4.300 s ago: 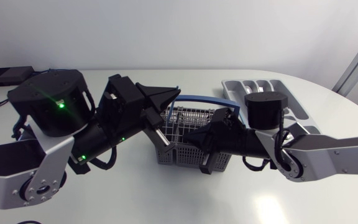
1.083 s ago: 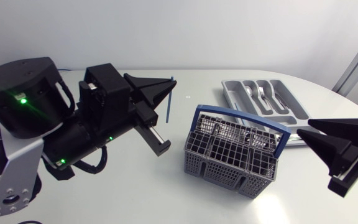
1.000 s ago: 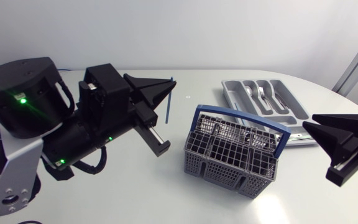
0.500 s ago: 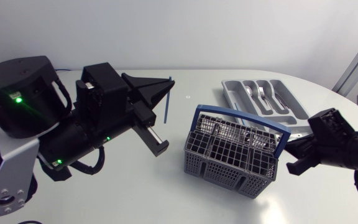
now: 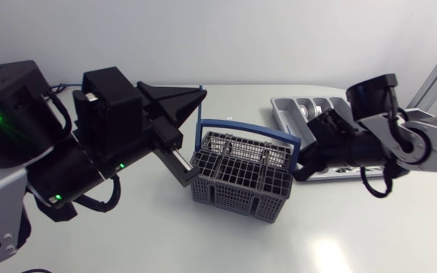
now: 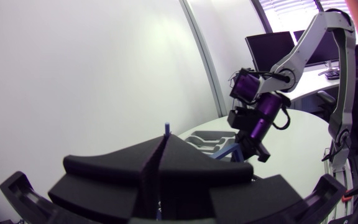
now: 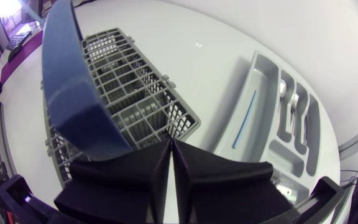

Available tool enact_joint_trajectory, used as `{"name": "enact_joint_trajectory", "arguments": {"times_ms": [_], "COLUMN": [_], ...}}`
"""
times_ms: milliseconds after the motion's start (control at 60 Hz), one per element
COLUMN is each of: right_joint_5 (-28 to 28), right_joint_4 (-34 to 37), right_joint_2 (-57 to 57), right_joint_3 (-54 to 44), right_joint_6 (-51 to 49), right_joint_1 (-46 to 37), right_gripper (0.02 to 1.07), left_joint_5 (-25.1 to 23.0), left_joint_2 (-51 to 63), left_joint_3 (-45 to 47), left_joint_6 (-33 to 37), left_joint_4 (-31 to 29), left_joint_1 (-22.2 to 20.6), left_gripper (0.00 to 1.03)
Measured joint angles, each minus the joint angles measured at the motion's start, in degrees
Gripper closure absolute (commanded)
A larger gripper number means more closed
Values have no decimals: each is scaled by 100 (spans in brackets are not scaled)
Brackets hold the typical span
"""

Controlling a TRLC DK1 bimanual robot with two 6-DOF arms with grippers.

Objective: Unload the cutlery basket into the drawer organizer.

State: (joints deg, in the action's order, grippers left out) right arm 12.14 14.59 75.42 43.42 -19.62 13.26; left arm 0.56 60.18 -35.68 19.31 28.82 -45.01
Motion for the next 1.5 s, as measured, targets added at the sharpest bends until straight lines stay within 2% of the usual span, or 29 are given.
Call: {"name": "enact_joint_trajectory", "arguments": {"times_ms": [150, 267, 383, 567, 633, 733, 817, 917, 1133, 1317, 1500], "right_joint_5": [142, 267, 597, 1172, 1381, 1574, 1585, 1676, 1893, 1895, 1847], "right_joint_4": [-678, -863, -717, -407, -404, -409, -461, -719, -1661, -2522, -2870], "right_joint_2": [1021, 1255, 826, -719, -1364, -2203, -2684, -2977, -2986, -2575, -2192], "right_joint_3": [643, 796, 481, -223, -463, -820, -1091, -1340, -1620, -1622, -1609], "right_joint_6": [188, 254, 249, 142, 81, -13, -13, -11, 13, 133, 317], "right_joint_1": [94, 57, -223, -761, -817, -651, -317, 52, 481, 852, 999], "right_gripper": [97, 97, 97, 95, 85, 57, 47, 46, 46, 46, 46], "left_joint_5": [4, 22, 20, 22, 22, 17, -55, -199, -662, -1198, -1480], "left_joint_2": [-15, -61, -168, -188, -133, 151, 442, 684, 898, 1207, 1375], "left_joint_3": [0, 0, 0, 0, -13, -151, -332, -590, -1381, -2006, -2192], "left_joint_6": [17, 17, 20, 20, 20, 17, -13, -168, -866, -1541, -2004], "left_joint_4": [-39, -120, -155, -153, -146, -133, -140, -210, -758, -1263, -1508], "left_joint_1": [0, 0, 26, 59, 50, 20, 2, -2, 168, 439, 549], "left_gripper": [87, 87, 87, 86, 86, 86, 86, 86, 86, 86, 86]}}
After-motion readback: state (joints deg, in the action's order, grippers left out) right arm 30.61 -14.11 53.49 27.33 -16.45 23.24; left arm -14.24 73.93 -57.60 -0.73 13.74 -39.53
